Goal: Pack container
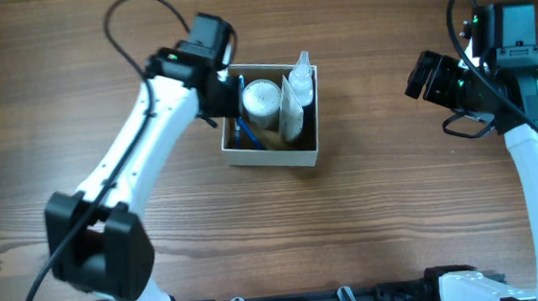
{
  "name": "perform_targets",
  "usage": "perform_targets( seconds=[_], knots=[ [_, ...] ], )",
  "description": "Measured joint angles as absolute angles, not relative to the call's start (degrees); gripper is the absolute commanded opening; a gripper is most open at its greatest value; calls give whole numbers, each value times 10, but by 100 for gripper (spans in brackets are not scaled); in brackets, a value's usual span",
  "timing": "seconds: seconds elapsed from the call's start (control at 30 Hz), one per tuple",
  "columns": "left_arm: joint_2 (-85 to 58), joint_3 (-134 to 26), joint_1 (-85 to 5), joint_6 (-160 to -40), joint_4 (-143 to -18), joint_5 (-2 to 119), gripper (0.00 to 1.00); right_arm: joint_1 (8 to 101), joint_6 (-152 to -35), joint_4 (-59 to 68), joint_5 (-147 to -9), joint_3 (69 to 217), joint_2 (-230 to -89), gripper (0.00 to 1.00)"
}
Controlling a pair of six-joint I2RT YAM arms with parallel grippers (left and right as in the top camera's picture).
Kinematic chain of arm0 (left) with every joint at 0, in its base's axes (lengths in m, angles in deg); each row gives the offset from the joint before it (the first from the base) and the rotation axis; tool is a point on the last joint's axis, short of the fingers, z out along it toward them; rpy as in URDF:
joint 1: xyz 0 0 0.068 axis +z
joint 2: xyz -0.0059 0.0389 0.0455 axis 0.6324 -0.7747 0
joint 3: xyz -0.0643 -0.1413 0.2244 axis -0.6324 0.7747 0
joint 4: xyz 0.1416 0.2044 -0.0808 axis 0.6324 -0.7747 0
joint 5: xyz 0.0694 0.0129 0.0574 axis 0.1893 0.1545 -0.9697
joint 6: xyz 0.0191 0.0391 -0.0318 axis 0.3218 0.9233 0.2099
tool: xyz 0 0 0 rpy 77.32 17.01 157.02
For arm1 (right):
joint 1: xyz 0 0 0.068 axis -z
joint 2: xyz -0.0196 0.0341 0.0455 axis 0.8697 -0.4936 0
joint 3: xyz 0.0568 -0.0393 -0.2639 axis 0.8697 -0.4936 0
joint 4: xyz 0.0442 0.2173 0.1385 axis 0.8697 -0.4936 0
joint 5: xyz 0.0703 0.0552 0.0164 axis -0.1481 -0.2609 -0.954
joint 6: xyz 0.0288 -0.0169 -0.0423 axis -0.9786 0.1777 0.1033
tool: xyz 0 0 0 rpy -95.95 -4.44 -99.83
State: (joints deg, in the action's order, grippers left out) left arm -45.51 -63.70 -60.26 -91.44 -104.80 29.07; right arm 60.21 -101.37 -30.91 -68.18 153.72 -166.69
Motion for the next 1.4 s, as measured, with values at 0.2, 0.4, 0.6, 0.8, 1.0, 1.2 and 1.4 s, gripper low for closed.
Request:
perform_targets(
  seconds=[0.2, 0.4, 0.6, 0.8, 1.0, 1.2, 1.4],
  knots=[
    [-360, -657, -562, -927, -1084, 285, 100, 602, -1014, -309, -682, 1537, -1667, 100],
    [-250, -663, -564, -928, -1125, 285, 100, 602, -1014, -309, -682, 1537, -1667, 100],
    [-190, -664, -567, -929, -1139, 285, 100, 602, -1014, -309, -682, 1537, -1667, 100],
    [-178, -664, -567, -929, -1172, 282, 100, 602, -1014, -309, -682, 1537, -1667, 100],
    [-167, -643, -567, -909, -1102, 276, 100, 602, -1014, -309, -682, 1537, -1667, 100],
    [-66, -498, -551, -887, -994, 287, 100, 602, -1014, -308, -682, 1537, -1667, 100],
    [76, -312, -472, -883, -923, 331, 100, 602, -1014, -309, -682, 1537, -1667, 100]
  ],
)
